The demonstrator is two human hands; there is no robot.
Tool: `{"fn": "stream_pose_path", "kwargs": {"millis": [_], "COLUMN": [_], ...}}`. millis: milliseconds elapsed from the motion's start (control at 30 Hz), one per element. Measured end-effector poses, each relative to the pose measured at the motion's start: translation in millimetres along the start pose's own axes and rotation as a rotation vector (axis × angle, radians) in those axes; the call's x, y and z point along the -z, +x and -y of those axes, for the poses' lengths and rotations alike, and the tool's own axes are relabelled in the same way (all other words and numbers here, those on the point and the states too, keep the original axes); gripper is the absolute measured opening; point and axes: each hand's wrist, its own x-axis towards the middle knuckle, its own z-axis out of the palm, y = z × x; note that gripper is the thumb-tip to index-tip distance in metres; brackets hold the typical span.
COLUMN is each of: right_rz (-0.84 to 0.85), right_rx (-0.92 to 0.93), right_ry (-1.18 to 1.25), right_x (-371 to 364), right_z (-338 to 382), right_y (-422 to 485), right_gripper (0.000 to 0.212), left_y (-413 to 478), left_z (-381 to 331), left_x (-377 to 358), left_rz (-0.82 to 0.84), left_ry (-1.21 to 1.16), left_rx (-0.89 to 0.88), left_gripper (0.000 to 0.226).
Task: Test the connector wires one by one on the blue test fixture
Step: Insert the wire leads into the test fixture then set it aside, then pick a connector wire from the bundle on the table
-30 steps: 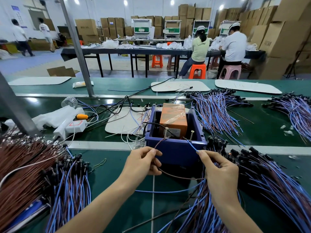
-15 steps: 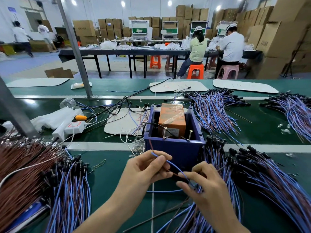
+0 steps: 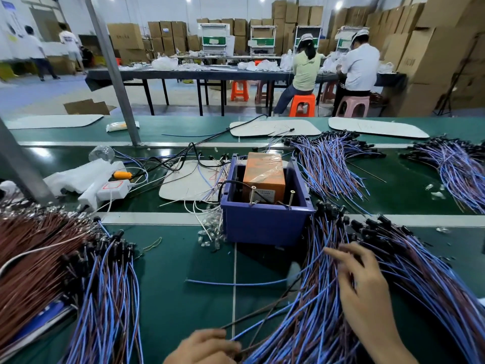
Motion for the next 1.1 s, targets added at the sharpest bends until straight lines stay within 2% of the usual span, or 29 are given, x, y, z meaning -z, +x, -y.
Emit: {"fn": "stream_pose_path", "kwargs": {"millis": [67, 100, 133, 167, 233, 300, 367, 433, 533, 567, 633, 733, 767, 867, 900, 967, 1000, 1100], "right_rz": [-0.035, -0.011, 0.021, 0.047, 0.065, 0.057, 0.049, 0.086, 0.148, 0.156, 0.167, 0.202, 0.211, 0.223, 0.226, 0.213, 0.168, 0.013], "right_rx": [-0.103, -0.178, -0.254, -0.317, -0.381, -0.407, -0.415, -0.397, -0.370, -0.363, -0.351, -0.302, -0.288, -0.262, -0.267, -0.285, -0.279, -0.141], "right_ry": [0.061, 0.084, 0.110, 0.130, 0.106, 0.046, -0.013, -0.069, -0.185, -0.217, -0.264, -0.335, -0.340, -0.309, -0.289, -0.256, -0.251, -0.219], "right_x": [-1, -3, -5, -8, -17, -27, -34, -37, -40, -42, -45, -45, -44, -42, -40, -35, -33, -32], "right_z": [3, 3, 4, 5, 7, 9, 8, 6, 4, 4, 2, -5, -8, -9, -9, -4, -1, 22], "right_y": [2, 5, 8, 11, 16, 17, 16, 15, 15, 14, 16, 15, 16, 15, 15, 12, 8, -9], "right_gripper": [0.028, 0.034, 0.043, 0.054, 0.071, 0.081, 0.086, 0.090, 0.099, 0.101, 0.098, 0.089, 0.088, 0.085, 0.085, 0.088, 0.091, 0.093], "left_y": [13, 19, 25, 34, 59, 88, 108, 111, 93, 83, 69, 51, 50, 43, 38, 26, 22, 16], "left_z": [-14, -19, -28, -37, -46, -46, -49, -52, -64, -69, -78, -84, -88, -84, -83, -68, -53, -3], "left_x": [10, 14, 15, 15, 1, -16, -36, -57, -83, -90, -98, -111, -106, -93, -82, -52, -34, 42], "left_rz": [0.018, -0.090, -0.166, -0.160, -0.054, 0.076, 0.152, 0.262, 0.237, 0.250, 0.289, 0.209, 0.263, 0.232, 0.227, 0.071, -0.072, -0.487], "left_ry": [0.215, 0.327, 0.341, 0.282, 0.209, 0.318, 0.456, 0.502, 0.422, 0.420, 0.536, 0.660, 0.589, 0.298, 0.208, 0.149, 0.175, 0.550], "left_rx": [-0.234, -0.370, -0.399, -0.342, -0.133, 0.031, 0.103, 0.149, 0.061, 0.060, 0.100, 0.055, 0.082, -0.054, -0.051, 0.005, 0.030, 0.234], "left_gripper": [0.040, 0.029, 0.017, 0.015, 0.045, 0.076, 0.090, 0.089, 0.082, 0.086, 0.101, 0.089, 0.089, 0.078, 0.074, 0.063, 0.058, 0.053]}}
